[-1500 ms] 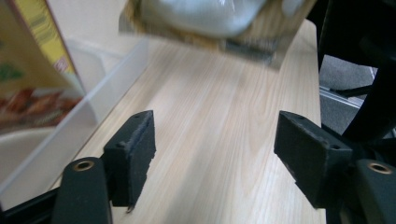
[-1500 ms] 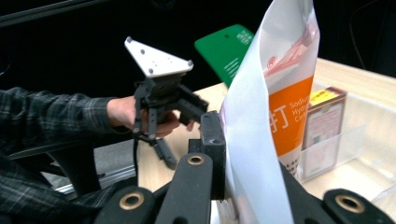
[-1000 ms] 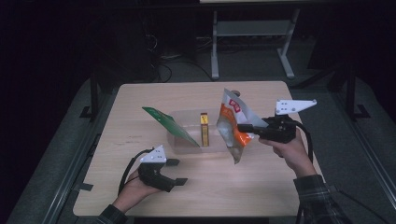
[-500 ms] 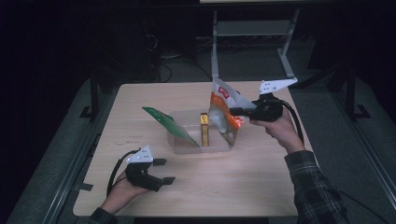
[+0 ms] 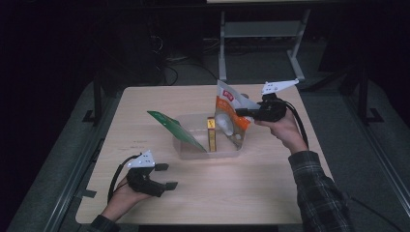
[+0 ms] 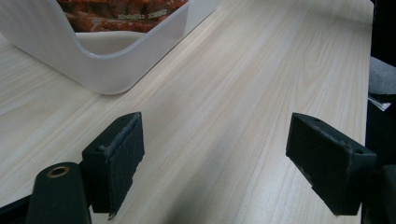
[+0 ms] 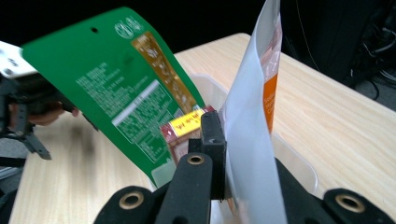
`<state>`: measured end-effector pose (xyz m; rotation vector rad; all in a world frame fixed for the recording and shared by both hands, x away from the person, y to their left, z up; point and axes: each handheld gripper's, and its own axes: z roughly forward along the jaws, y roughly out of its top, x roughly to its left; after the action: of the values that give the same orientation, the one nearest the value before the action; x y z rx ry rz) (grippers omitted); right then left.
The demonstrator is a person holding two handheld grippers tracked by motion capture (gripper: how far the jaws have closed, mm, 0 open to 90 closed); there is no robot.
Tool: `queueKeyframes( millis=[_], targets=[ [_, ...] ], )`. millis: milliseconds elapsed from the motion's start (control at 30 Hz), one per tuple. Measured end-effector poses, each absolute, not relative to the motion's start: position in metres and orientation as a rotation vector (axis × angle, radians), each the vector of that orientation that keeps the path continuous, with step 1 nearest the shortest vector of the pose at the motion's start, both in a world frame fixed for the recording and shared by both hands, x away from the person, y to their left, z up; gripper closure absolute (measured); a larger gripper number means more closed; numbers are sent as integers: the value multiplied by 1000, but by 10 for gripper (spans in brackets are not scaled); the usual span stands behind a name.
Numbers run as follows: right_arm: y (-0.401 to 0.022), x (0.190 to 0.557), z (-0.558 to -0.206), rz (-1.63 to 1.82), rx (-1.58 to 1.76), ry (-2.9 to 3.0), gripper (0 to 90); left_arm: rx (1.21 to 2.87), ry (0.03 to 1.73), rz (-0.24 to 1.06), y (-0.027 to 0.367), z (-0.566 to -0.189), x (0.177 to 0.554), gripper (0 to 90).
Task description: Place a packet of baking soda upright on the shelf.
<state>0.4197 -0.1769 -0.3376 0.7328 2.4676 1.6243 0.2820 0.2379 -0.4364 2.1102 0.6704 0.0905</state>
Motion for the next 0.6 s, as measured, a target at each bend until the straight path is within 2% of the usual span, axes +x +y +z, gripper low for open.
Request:
queueKeyframes(
  millis=[600],
  targets=[
    [-173, 423, -353, 1537, 762, 2482, 895, 2124, 660, 78, 235, -438, 282, 185]
  ],
)
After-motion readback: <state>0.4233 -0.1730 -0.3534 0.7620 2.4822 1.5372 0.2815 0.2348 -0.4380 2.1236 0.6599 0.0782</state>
